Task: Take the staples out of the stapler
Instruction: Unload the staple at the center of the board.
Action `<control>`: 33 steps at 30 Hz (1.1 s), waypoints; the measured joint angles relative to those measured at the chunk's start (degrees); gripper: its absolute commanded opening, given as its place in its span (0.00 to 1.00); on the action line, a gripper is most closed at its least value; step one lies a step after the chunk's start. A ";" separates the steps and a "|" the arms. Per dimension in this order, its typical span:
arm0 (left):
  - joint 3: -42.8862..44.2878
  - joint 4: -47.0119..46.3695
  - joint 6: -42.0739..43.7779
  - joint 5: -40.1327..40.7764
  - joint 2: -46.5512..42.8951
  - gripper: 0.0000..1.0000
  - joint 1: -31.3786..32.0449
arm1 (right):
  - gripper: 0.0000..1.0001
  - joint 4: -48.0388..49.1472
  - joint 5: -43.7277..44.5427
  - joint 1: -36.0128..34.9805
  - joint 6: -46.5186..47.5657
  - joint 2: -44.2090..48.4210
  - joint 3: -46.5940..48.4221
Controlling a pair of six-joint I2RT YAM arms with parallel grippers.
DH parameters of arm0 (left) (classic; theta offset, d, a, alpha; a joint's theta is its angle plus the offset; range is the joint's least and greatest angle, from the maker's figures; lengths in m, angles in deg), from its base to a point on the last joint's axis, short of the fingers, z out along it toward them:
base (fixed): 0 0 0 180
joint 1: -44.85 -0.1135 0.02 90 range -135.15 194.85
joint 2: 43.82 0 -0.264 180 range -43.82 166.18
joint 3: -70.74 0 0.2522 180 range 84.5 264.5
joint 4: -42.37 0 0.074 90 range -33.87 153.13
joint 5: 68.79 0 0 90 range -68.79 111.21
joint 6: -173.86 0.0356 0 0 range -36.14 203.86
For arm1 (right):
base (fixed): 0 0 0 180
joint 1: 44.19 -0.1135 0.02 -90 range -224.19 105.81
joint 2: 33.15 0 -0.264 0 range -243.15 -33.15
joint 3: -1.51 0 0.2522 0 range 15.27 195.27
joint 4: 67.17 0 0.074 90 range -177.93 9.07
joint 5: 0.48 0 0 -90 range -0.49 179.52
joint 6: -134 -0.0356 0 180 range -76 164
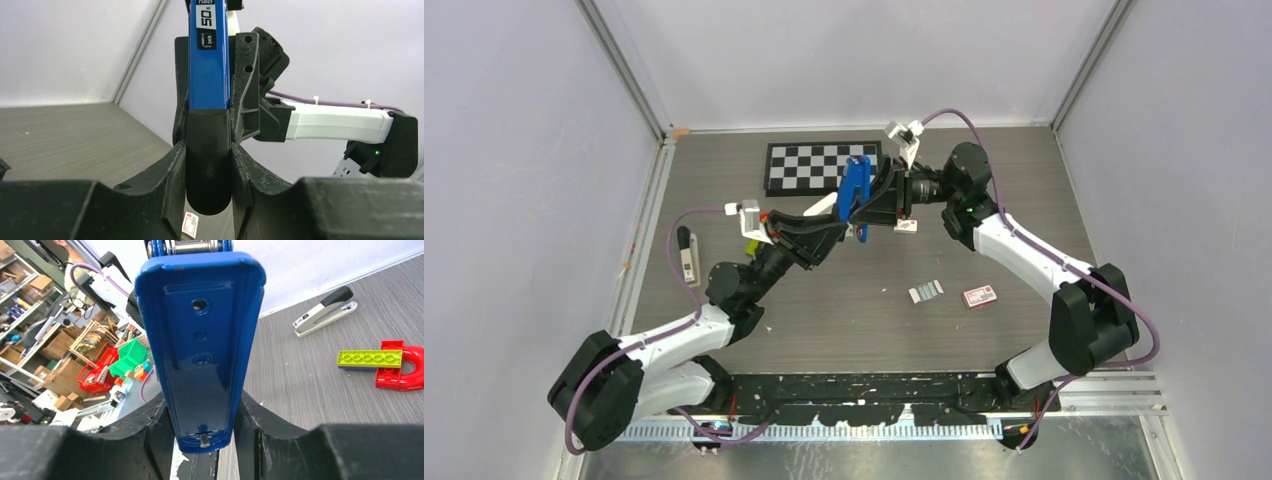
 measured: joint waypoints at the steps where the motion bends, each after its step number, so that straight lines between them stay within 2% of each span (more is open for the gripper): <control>1: -0.42 -0.13 0.33 -0.09 0.00 0.00 -0.04 | 0.11 -1.16 -0.20 0.11 1.33 0.00 -0.09; 3: -1.62 -0.26 1.07 -0.57 0.13 0.00 -0.46 | 0.07 -7.13 -0.57 0.57 7.30 0.26 -0.02; 8: -5.73 -2.21 4.24 -4.46 4.63 0.00 -1.46 | 0.03 -42.82 0.90 1.40 38.86 -0.22 3.82; 12: -6.60 -3.56 7.72 -8.35 10.71 0.00 -1.92 | 0.02 -59.65 2.78 4.28 57.13 -2.75 4.11; 14: -6.58 -4.39 9.18 -10.51 14.86 0.00 -2.29 | 0.01 -64.94 4.02 5.40 64.17 -4.92 4.11; 18: -5.62 -5.09 11.32 -14.93 22.62 0.00 -3.52 | 0.01 -71.73 6.27 6.93 74.51 -10.58 4.15; 22: -3.82 -5.14 12.68 -18.82 28.11 0.00 -5.11 | 0.01 -74.29 8.55 8.02 79.89 -14.01 4.20; 33: -3.78 -6.54 14.95 -26.49 30.97 0.00 -11.47 | 0.01 -76.22 16.26 10.54 89.68 -14.25 4.44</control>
